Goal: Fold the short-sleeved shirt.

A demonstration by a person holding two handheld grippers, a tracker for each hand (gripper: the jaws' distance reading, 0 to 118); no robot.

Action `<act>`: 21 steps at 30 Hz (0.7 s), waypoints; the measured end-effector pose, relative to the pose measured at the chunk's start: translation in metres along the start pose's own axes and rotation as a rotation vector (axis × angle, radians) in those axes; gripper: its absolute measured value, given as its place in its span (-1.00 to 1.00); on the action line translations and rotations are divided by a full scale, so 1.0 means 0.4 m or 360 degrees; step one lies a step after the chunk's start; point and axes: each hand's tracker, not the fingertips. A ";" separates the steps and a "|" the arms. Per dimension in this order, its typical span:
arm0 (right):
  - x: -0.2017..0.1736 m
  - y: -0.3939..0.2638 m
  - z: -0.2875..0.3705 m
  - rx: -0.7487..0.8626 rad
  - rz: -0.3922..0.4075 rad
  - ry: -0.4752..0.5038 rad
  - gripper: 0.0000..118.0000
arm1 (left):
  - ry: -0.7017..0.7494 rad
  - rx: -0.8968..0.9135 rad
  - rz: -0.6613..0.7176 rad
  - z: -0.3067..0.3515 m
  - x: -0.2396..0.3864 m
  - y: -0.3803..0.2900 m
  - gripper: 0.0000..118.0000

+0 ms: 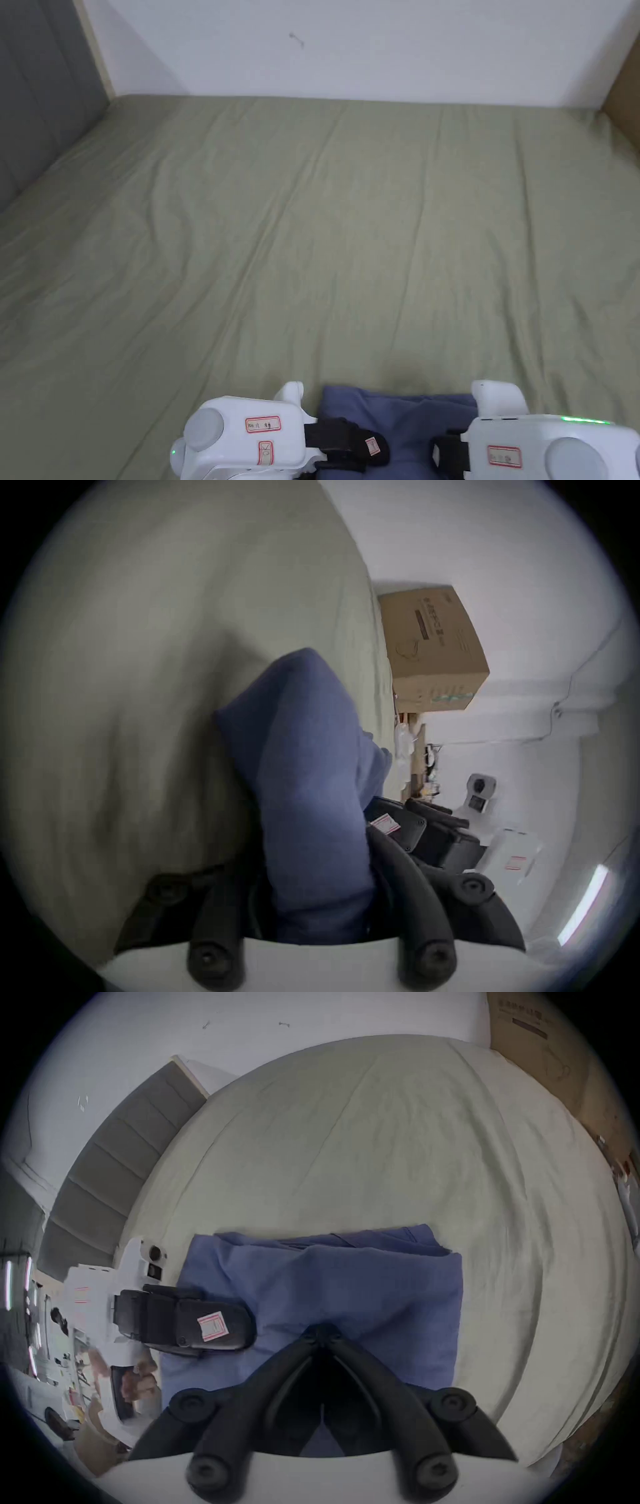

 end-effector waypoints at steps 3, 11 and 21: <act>-0.032 -0.007 0.040 0.0101 0.0100 -0.0157 -1.00 | 0.0112 0.0006 -0.0100 0.022 0.040 0.005 -0.64; -0.079 -0.006 0.140 0.0288 0.0104 -0.0178 -1.00 | 0.0675 0.0130 -0.0538 0.356 0.122 0.078 -0.64; -0.099 0.011 0.088 0.0247 0.0054 -0.0208 -1.00 | 0.1976 0.0239 -0.0482 0.834 -0.044 0.279 -0.64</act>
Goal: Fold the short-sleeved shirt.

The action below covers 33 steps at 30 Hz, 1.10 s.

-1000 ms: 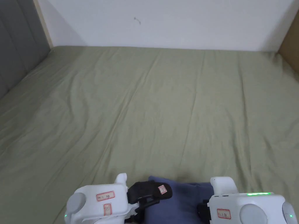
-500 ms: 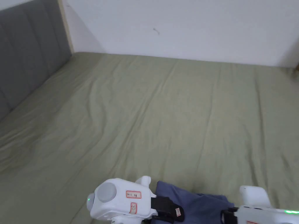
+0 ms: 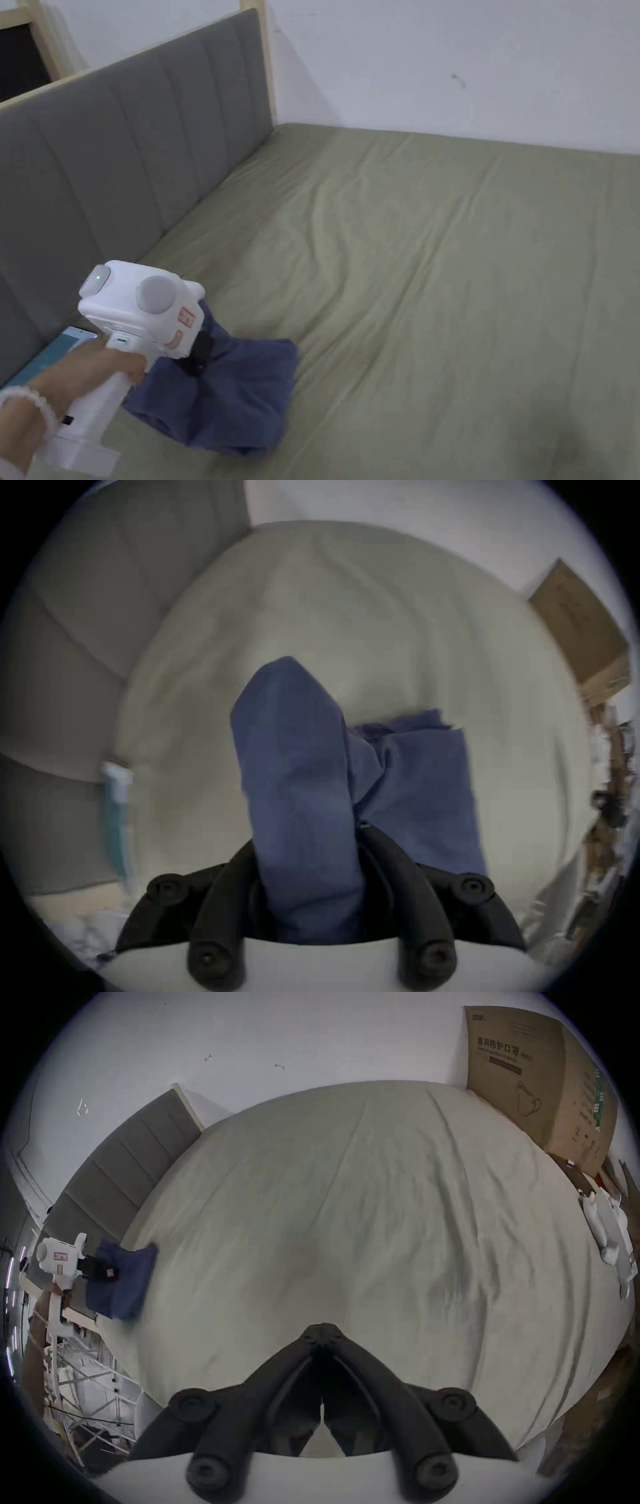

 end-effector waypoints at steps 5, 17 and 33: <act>-0.042 0.002 -0.039 -0.0073 0.0014 -0.0007 -1.00 | 0.0361 -0.0064 -0.0067 -0.075 -0.078 -0.017 0.11; -0.036 -0.007 -0.023 -0.0085 0.0086 0.0031 -1.00 | -0.0124 0.0276 0.0381 0.100 -0.057 -0.097 0.34; 0.106 -0.090 0.160 0.0140 -0.0064 0.0091 -1.00 | -0.0588 0.0856 0.0013 0.460 0.572 -0.279 -1.00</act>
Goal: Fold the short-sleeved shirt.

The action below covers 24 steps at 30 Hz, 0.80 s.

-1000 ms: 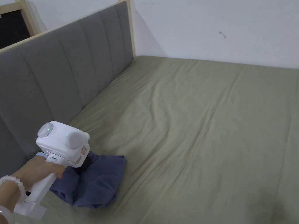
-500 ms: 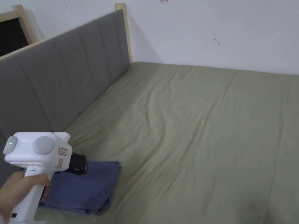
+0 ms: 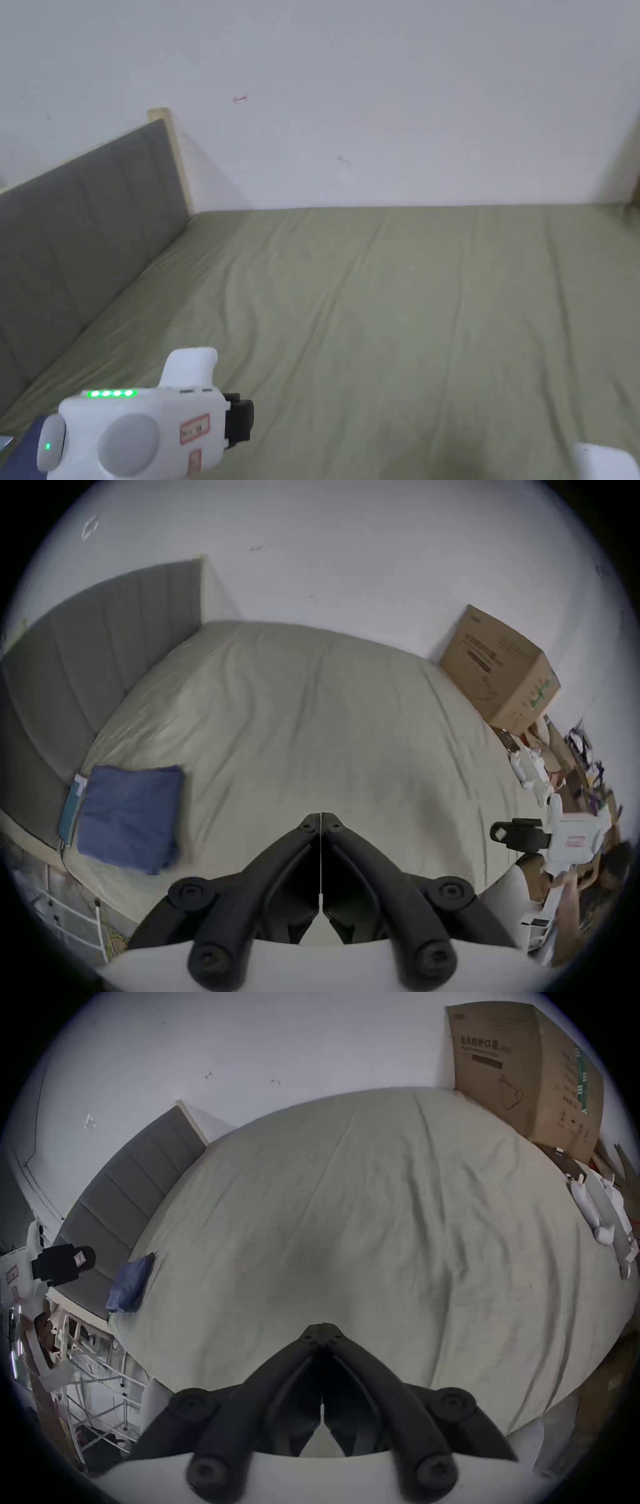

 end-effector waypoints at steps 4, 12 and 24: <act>0.022 0.005 0.071 0.0113 -0.0023 0.0053 -1.00 | -0.0062 0.0137 -0.0124 0.037 0.185 -0.024 -1.00; 0.021 0.036 0.216 0.0519 0.0146 -0.0170 -1.00 | 0.0132 0.0537 -0.0400 0.130 0.430 -0.037 -1.00; -0.105 0.105 0.388 0.1233 0.0417 -0.0465 -1.00 | 0.0200 0.0885 -0.0313 0.217 0.495 -0.009 -1.00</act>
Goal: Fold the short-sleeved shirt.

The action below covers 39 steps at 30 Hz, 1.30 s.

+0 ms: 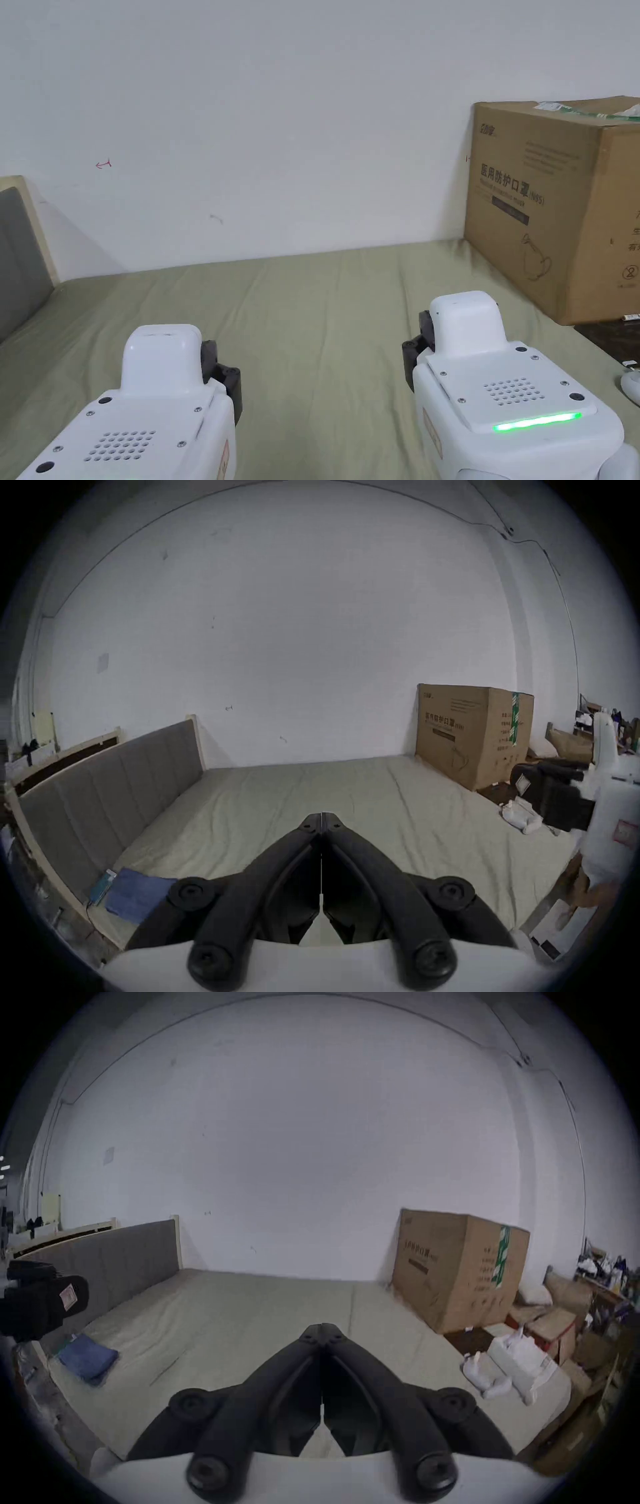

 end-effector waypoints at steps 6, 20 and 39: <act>-0.028 -0.012 0.013 0.0032 -0.0013 -0.0003 -1.00 | 0.0074 0.0022 0.0070 -0.002 -0.027 -0.008 -1.00; -0.040 -0.024 0.012 0.0042 -0.0029 -0.0037 0.87 | 0.0121 0.0069 0.0139 0.008 -0.047 -0.027 1.00; -0.003 -0.033 0.004 0.0025 -0.0159 -0.0056 0.91 | 0.0113 -0.0005 -0.0010 -0.012 -0.010 0.007 1.00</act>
